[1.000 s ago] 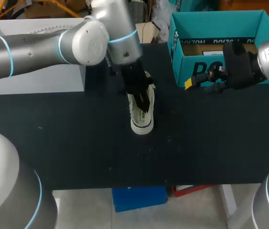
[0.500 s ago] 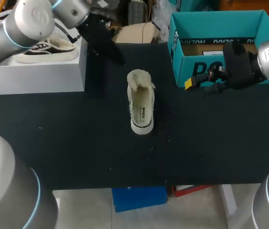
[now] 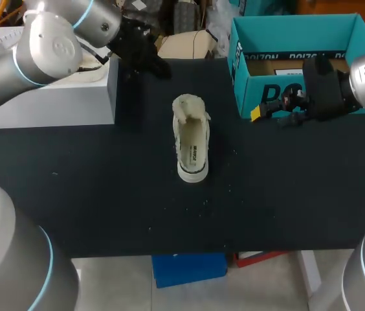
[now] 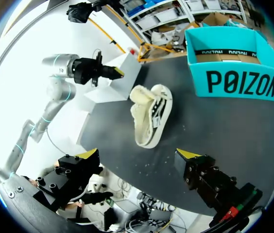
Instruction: Take the shoe out of the shoebox, open the shoe tongue, remove and reinsert the insole, then place the shoe into the shoebox
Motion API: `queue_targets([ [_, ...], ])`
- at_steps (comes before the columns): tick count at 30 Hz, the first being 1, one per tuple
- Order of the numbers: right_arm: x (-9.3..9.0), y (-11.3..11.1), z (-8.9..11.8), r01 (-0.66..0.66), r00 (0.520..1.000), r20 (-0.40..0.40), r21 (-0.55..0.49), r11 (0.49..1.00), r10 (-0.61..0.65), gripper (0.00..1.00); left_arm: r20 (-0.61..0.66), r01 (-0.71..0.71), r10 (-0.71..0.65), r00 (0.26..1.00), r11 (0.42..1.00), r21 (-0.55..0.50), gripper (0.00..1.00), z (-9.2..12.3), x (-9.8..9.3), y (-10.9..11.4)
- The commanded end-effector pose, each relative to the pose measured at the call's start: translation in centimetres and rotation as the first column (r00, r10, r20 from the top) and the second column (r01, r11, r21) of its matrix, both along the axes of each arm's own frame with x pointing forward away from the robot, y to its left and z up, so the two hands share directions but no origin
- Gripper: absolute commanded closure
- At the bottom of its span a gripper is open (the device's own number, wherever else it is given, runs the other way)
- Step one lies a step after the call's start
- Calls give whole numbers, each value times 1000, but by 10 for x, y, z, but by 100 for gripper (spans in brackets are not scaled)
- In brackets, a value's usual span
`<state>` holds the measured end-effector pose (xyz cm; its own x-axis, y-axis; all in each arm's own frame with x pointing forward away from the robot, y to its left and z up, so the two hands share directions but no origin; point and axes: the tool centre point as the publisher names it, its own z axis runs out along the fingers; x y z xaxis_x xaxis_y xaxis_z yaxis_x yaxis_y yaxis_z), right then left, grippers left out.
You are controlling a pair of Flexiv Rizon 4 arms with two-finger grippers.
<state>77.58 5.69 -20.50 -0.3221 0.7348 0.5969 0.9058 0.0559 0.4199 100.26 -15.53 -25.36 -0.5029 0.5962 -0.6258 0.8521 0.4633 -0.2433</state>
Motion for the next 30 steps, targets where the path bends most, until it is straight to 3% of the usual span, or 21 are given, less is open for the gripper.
queue_targets([
  [1,0,0,1,1,1000,-1,-2,1000,-1,0,-43,8,-7,999,1000,25,100,-18,20,-27],
  [9,0,0,1,1,1000,-1,-2,1000,-1,0,-83,61,-55,995,995,73,100,-41,29,-40],
  [18,0,0,1,1,1000,-1,-2,1000,-1,0,-129,216,-204,970,973,87,100,-62,11,-61],
  [19,0,0,1,1,1000,-1,-2,1000,-1,0,-132,293,-281,951,953,82,100,-62,7,-63],
  [25,0,0,1,1,1000,-1,-2,1000,-1,0,-100,425,-415,904,897,120,100,-58,-8,-59],
  [30,0,0,1,1,1000,-1,-2,1000,-1,0,-107,539,-529,842,817,205,100,-69,-21,-58],
])
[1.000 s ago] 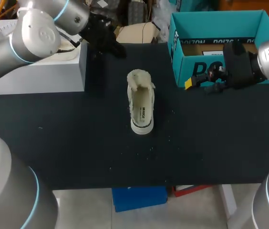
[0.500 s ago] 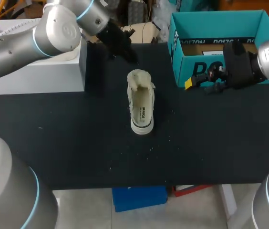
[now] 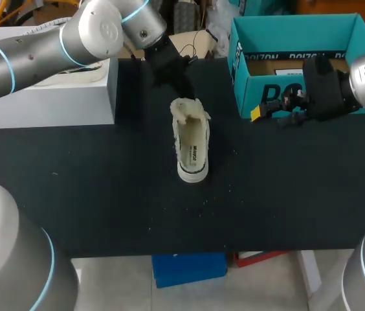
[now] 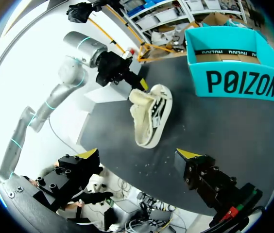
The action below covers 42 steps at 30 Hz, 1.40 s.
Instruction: Take the shoe out of the shoebox, open the shoe tongue, remove and reinsert the insole, then place the shoe into the shoebox
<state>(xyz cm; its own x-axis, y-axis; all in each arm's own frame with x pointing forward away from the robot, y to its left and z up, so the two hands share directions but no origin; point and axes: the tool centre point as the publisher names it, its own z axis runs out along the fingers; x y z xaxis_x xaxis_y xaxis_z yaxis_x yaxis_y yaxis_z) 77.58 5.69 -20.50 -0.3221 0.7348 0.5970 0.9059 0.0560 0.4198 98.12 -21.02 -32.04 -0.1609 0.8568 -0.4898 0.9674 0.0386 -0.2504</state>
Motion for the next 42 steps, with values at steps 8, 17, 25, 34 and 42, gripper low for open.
queue_targets([
  [8,0,0,1,1,1000,-1,-2,1000,-1,0,25,176,-182,983,973,147,100,-21,-17,-13],
  [17,0,0,1,1,1000,-1,-2,1000,-1,0,13,219,-225,974,957,192,100,-32,-27,-16],
  [25,0,0,1,1,1000,-1,-2,1000,-1,0,-8,234,-237,972,952,197,100,-47,-32,-22],
  [34,0,0,1,1,1000,-1,-2,1000,-1,0,99,161,-172,980,981,112,100,-3,-17,-24],
  [42,0,0,1,1,1000,-1,-2,1000,-1,0,182,-1,-22,983,992,124,100,26,-1,31],
])
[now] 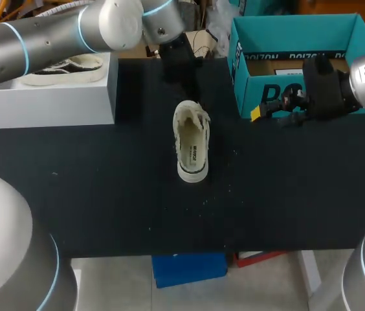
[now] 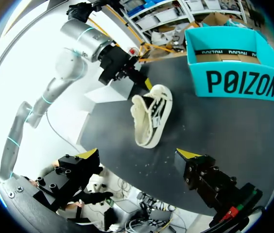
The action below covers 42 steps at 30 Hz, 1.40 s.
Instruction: Take the shoe out of the shoebox, open the shoe tongue, remove and reinsert the insole, then place the shoe into the shoebox
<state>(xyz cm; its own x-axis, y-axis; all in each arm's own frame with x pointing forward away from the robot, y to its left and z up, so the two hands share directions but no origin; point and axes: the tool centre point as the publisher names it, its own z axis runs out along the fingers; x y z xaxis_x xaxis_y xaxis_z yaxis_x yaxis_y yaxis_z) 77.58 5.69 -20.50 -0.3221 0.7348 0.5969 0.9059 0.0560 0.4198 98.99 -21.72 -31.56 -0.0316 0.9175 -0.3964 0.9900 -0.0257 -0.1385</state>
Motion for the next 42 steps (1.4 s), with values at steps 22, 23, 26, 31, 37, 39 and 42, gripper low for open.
queue_targets([
  [22,0,0,0,1,1000,-1,-2,1000,-1,0,-31,-104,105,994,994,33,100,-37,-31,25],
  [23,0,0,0,1,1000,-1,-2,1000,-1,0,-38,-104,105,994,994,30,100,-38,-32,24],
  [26,0,0,0,1,1000,-1,-2,1000,-1,0,-49,-96,97,994,995,26,100,-41,-37,19],
  [31,0,0,0,1,1000,-1,-2,1000,-1,0,-56,-69,70,996,997,22,100,-35,-50,18],
  [37,0,0,0,1,1000,-1,-2,1000,-1,0,-24,-69,70,997,997,37,100,-6,-60,41],
  [39,0,0,0,1,1000,-1,-2,1000,-1,0,-3,-73,73,997,996,49,100,8,-62,49],
  [42,0,0,0,1,1000,-1,-2,1000,-1,0,28,-96,95,995,994,44,100,23,-59,58],
])
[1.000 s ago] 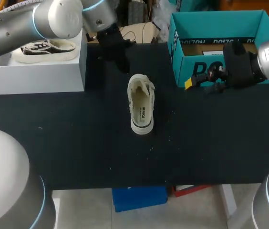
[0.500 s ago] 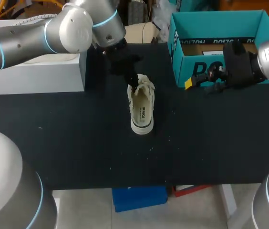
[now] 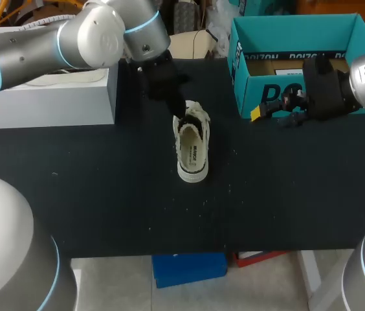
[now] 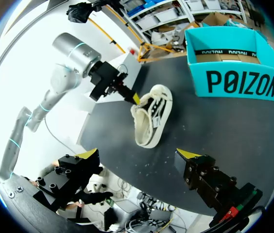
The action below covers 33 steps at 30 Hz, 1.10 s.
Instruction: Take the shoe out of the shoebox, open the shoe tongue, remove and reinsert the insole, then place the shoe into the shoebox
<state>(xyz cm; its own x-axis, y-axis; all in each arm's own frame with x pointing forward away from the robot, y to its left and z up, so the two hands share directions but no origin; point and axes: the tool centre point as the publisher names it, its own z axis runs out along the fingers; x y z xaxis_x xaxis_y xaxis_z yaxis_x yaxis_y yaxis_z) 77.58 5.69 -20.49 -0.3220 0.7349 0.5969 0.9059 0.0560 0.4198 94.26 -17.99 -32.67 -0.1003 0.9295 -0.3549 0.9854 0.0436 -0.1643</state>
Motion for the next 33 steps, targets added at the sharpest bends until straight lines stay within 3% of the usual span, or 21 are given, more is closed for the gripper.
queue_targets([
  [1,0,0,0,1,1000,-1,-1,1000,-1,0,58,-41,41,997,999,1,100,36,-10,22],
  [8,0,0,0,1,1000,-1,-1,1000,-1,0,55,-84,83,995,996,8,100,35,-5,20],
  [15,0,0,0,1,1000,-1,-1,1000,-1,0,1,-215,216,976,973,81,100,28,-14,35],
  [17,0,0,0,1,1000,-1,-1,1000,-1,0,-19,-283,286,958,954,95,91,29,-17,39],
  [21,0,0,0,1,1000,-1,-1,1000,-1,0,-97,-477,482,871,876,77,93,31,-25,54],
  [23,0,0,0,1,1000,-1,-1,1000,-1,0,-140,-549,550,823,834,52,86,32,-32,61],
  [24,0,0,0,1,1000,-1,-1,1000,-1,0,-165,-574,576,800,816,65,88,30,-36,65],
  [25,0,0,0,1,1000,-1,-1,1000,-1,0,-178,-596,596,783,801,61,77,29,-40,68],
  [26,0,0,0,1,1000,-1,-1,1000,-1,0,-182,-609,606,774,792,46,59,28,-43,71],
  [27,0,0,0,1,1000,-1,-1,1000,-1,0,-191,-617,611,768,786,37,16,28,-46,74],
  [28,0,0,0,1,1000,-1,-1,1000,-1,0,-191,-618,611,769,786,26,0,29,-48,76],
  [33,0,0,0,1,1000,-1,-1,1000,-1,0,-191,-618,611,769,786,26,0,29,-48,76],
])
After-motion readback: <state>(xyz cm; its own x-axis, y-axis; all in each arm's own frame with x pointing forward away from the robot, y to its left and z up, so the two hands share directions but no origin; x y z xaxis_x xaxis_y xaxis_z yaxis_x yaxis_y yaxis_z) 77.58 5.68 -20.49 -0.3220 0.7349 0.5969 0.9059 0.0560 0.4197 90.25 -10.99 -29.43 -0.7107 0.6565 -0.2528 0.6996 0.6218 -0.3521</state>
